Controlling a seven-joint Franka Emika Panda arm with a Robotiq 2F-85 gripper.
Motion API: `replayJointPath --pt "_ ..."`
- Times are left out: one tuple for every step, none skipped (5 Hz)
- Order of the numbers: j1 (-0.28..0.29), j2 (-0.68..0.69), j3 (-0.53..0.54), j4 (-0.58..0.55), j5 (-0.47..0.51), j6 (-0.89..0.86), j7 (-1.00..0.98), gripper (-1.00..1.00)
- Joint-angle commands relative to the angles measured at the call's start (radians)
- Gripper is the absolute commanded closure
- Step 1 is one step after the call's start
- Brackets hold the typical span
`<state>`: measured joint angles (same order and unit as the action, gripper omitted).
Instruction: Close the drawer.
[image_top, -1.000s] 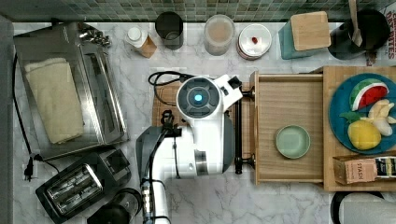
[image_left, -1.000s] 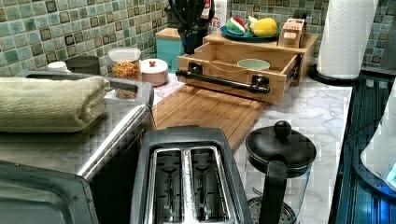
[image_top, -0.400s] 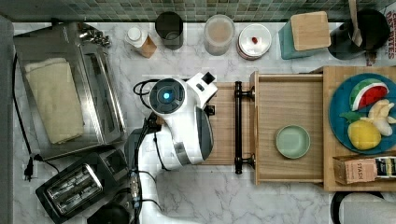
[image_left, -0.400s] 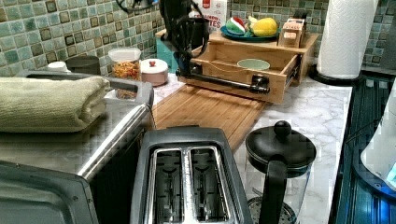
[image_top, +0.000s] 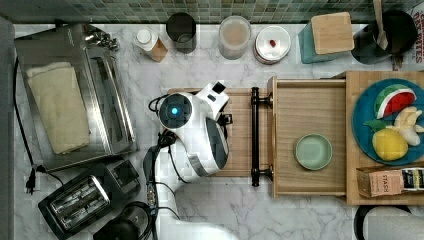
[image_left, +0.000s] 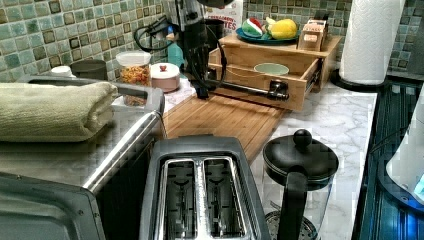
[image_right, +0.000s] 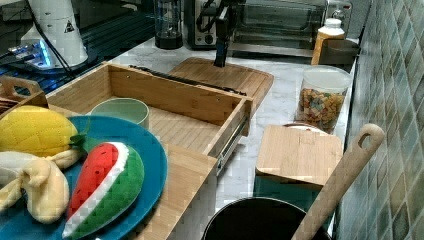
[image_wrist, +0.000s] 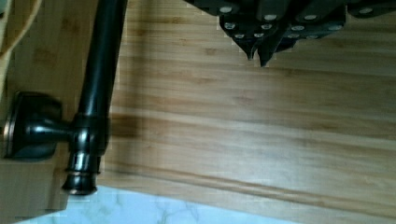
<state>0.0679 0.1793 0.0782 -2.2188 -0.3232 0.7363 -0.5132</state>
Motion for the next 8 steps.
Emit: replayJointPath --pt "-0.094 -0.022 -0.042 -0.082 0.05 0.075 -0.14 1.0" --pt "-0.138 -0.025 -0.05 -0.102 0.046 0.114 -0.188 1.0" --pt "-0.189 -0.034 -0.056 -0.113 0.055 0.123 -0.248 1.0" --pt "-0.218 -0.035 -0.086 -0.12 0.061 0.149 -0.315 1.0" --pt "-0.27 -0.034 -0.099 -0.106 0.09 0.148 -0.4 1.0" --pt "-0.337 -0.026 -0.113 -0.062 0.131 0.112 -0.514 1.0" --pt "-0.379 -0.02 -0.156 -0.045 0.172 0.154 -0.591 1.0" --pt "-0.421 -0.008 -0.189 0.012 0.18 0.119 -0.639 1.0"
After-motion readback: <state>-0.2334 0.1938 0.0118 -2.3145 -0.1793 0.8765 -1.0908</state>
